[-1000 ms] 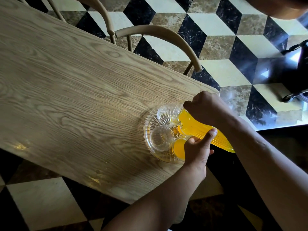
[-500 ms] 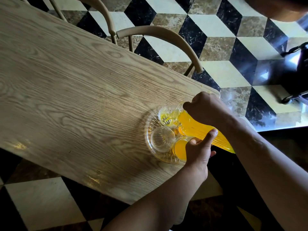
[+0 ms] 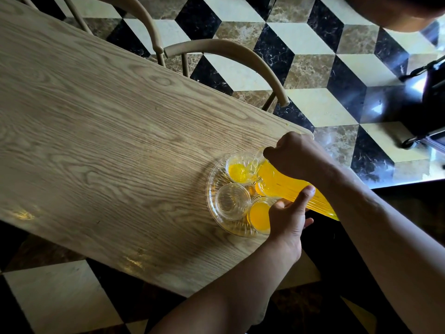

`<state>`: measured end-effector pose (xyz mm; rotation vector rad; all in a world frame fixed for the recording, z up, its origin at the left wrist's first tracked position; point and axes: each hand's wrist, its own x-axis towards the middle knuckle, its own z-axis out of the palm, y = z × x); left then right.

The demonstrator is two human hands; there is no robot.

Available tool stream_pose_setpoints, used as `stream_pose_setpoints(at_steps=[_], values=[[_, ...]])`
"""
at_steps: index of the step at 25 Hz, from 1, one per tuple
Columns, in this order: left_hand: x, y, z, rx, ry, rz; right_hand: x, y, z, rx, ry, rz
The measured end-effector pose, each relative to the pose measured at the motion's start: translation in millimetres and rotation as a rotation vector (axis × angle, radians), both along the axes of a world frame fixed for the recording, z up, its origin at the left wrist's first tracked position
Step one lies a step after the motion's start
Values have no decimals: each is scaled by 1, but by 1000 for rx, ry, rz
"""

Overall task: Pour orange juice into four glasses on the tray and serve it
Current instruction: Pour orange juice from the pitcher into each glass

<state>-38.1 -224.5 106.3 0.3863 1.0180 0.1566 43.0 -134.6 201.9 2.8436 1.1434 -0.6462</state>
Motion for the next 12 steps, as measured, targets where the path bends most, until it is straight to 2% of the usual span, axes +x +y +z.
stream_pose_setpoints(at_steps=[12], values=[[0,0,6,-12,-5,-35,-2,1,7,-20,-16,8]])
